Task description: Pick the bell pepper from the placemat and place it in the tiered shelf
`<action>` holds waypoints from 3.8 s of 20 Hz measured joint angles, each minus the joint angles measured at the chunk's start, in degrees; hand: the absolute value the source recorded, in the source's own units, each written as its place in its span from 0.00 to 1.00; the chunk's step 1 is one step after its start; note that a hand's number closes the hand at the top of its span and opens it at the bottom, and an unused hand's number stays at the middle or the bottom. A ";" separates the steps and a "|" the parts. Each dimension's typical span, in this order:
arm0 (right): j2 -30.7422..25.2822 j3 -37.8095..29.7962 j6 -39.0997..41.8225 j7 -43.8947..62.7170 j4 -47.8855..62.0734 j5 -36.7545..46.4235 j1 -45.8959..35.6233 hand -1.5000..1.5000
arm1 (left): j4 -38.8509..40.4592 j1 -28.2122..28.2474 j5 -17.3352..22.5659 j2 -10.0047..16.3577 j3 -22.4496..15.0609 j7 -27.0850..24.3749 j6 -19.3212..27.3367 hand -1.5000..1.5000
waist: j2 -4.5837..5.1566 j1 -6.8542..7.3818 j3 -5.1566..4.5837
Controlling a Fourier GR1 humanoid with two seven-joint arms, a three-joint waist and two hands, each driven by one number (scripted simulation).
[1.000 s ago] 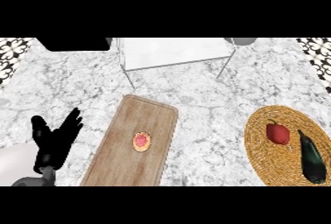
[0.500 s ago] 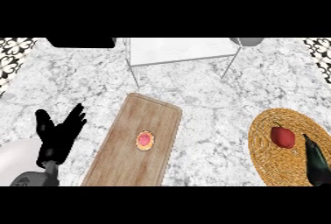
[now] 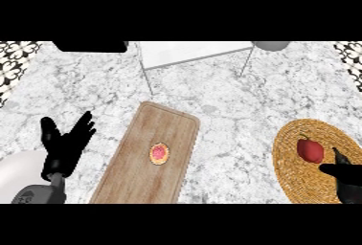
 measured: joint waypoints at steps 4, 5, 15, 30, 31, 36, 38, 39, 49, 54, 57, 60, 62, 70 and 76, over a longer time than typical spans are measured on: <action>2.85 3.85 2.61 1.91 4.35 3.43 -4.40 0.00 | -0.72 1.41 -0.35 -0.30 0.55 -0.18 -0.42 0.50 | -0.11 -0.30 0.02; 4.14 5.13 2.89 2.26 5.16 5.01 -5.40 0.00 | -1.06 1.46 -0.64 -0.80 0.39 0.13 -0.09 0.50 | -0.13 -0.39 0.03; 11.19 6.45 5.36 3.86 12.36 14.40 -8.00 0.00 | -0.54 1.27 -1.73 -1.69 2.31 0.43 -1.30 0.50 | -0.23 -1.04 0.03; 20.17 2.30 6.64 1.58 22.25 25.02 -10.38 0.00 | -2.99 2.85 -4.85 -4.59 3.70 1.58 -2.15 0.50 | -0.25 -1.06 0.05; 19.97 1.37 6.55 0.82 23.09 25.03 -10.05 0.00 | -3.61 3.15 -5.00 -4.60 3.80 2.11 -2.12 0.50 | -0.24 -1.06 0.06; 20.65 -1.91 5.51 -2.03 27.50 26.89 -10.47 0.00 | -1.76 2.16 -5.59 -4.49 6.00 1.49 -4.05 0.50 | -0.24 -1.15 0.07; 21.12 -2.85 4.78 -3.45 29.07 27.78 -11.11 0.00 | -0.88 1.22 -6.19 -5.10 6.50 1.65 -4.05 0.50 | -0.24 -1.18 0.08; 21.76 -3.10 4.17 -4.05 30.24 28.39 -11.75 0.00 | -0.78 1.33 -6.33 -5.14 6.87 1.60 -4.41 0.50 | -0.24 -1.17 0.06; 25.22 -5.86 -0.42 -12.04 40.94 29.75 -15.95 1.00 | -0.95 1.38 -7.99 -6.22 9.01 1.78 -6.06 0.50 | -0.37 -0.99 -0.06; 23.90 -3.81 5.79 -17.01 42.99 27.82 -16.06 1.00 | -1.65 1.76 -8.67 -6.92 8.43 1.84 -5.97 0.50 | -0.79 -0.94 -0.61; 24.58 -4.10 5.70 -19.33 43.97 27.01 -17.06 1.00 | -1.77 1.59 -8.93 -7.32 8.64 2.24 -5.87 0.50 | -0.86 -1.03 -0.67; 25.73 -3.31 4.14 -20.99 42.95 27.63 -16.49 1.00 | -2.25 1.93 -9.27 -7.40 8.82 2.70 -5.88 0.50 | -0.89 -1.11 -0.68; 26.51 -2.45 2.57 -21.82 42.56 28.92 -16.36 1.00 | -1.96 2.34 -9.13 -7.22 9.27 2.31 -6.43 0.50 | -0.83 -1.20 -0.68; 35.45 12.52 10.32 -28.01 36.72 28.22 -22.42 1.00 | -2.74 1.42 -9.85 -8.34 7.37 2.68 -7.16 0.50 | 0.02 2.42 -0.03; 39.20 23.98 15.50 -28.94 32.06 17.58 -35.00 1.00 | -1.52 0.25 -10.27 -8.53 7.29 3.03 -6.93 0.50 | -0.04 2.56 0.05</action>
